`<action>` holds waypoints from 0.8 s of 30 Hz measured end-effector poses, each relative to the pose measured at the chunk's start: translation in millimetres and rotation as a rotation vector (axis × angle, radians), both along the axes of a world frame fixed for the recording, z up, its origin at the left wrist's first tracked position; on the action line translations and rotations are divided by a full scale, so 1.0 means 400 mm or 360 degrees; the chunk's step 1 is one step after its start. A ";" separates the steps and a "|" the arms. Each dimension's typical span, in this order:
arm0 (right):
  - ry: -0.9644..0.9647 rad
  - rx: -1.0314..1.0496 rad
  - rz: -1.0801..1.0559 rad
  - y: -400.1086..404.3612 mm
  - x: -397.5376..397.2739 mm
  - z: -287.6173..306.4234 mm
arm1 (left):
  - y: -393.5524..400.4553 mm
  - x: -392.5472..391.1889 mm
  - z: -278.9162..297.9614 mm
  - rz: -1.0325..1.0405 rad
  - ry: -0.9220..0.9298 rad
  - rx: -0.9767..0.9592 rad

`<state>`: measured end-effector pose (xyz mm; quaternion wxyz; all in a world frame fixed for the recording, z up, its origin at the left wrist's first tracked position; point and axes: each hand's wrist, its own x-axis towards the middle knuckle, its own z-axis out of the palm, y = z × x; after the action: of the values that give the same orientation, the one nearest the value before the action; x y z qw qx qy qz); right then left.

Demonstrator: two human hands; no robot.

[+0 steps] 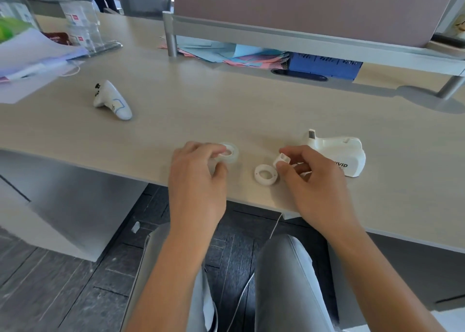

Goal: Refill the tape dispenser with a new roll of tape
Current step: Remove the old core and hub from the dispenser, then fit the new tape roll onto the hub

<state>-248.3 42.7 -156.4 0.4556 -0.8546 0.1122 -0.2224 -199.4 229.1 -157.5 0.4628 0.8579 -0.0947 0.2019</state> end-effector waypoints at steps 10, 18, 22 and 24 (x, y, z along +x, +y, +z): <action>-0.0032 0.0043 0.0005 0.001 -0.015 0.004 | -0.017 0.077 -0.027 -0.0012 0.0091 0.0450; -0.0490 0.0421 -0.0137 -0.014 -0.033 0.027 | -0.094 -0.008 0.076 -0.0445 0.0532 -0.1282; -0.0729 0.0265 -0.0070 -0.032 -0.059 0.052 | -0.154 -0.033 0.111 -0.0635 0.0690 -0.1666; -0.0813 0.0066 -0.0032 -0.038 -0.072 0.069 | -0.180 -0.046 0.119 -0.0704 0.0743 -0.1690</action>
<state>-277.2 27.4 -128.8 0.4844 -0.7600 0.0063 -0.4332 -217.7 157.0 -110.0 0.8659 0.4922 -0.0532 -0.0722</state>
